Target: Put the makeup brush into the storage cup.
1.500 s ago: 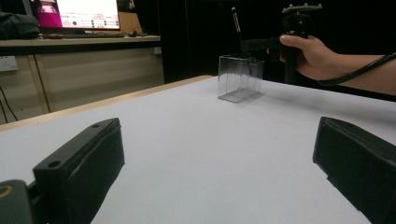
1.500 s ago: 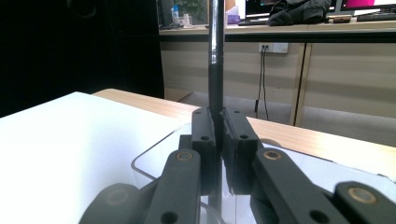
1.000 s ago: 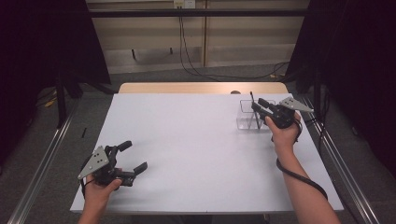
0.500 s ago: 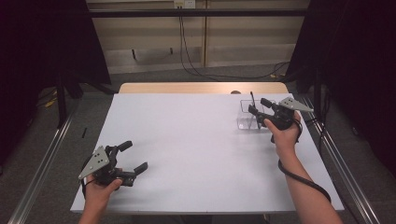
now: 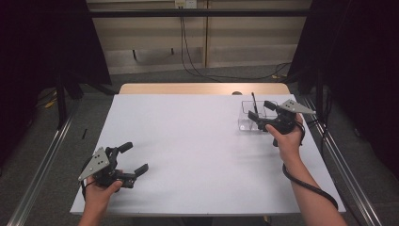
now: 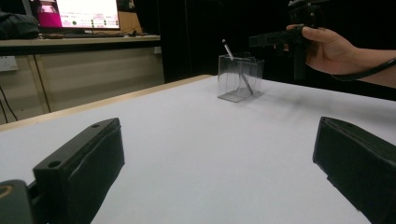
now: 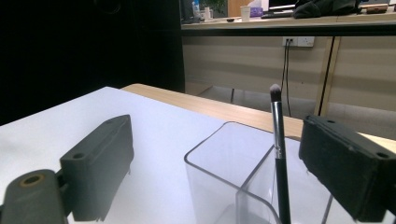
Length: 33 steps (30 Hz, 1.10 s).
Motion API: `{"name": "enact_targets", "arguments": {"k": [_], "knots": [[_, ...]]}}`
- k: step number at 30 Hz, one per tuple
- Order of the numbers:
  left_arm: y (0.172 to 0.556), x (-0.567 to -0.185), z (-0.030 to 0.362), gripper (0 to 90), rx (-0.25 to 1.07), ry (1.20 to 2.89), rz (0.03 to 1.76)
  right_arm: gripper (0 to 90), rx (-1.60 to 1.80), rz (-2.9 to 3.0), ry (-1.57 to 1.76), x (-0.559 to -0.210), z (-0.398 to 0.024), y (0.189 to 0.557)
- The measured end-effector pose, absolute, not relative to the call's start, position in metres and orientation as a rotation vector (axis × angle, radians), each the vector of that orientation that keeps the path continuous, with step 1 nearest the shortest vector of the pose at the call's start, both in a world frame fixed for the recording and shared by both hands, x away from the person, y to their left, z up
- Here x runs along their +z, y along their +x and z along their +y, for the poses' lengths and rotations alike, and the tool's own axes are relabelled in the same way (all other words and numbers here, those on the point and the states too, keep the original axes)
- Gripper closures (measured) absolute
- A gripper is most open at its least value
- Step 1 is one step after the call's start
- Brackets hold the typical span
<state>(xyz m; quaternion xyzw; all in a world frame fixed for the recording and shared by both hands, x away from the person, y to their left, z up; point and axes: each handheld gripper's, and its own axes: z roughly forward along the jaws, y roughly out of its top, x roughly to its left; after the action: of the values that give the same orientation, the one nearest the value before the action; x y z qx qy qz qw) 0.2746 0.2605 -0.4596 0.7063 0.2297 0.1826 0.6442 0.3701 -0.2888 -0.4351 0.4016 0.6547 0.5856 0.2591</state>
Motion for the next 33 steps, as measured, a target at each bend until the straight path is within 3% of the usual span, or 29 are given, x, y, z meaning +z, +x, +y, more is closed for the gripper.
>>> {"name": "enact_targets", "arguments": {"k": [33], "knots": [[0.274, -0.459, 0.261, 1.8, 0.419, 1.606, 0.525, 2.7, 1.610, 1.848, 1.022, -0.438, -0.288, 0.348]]}}
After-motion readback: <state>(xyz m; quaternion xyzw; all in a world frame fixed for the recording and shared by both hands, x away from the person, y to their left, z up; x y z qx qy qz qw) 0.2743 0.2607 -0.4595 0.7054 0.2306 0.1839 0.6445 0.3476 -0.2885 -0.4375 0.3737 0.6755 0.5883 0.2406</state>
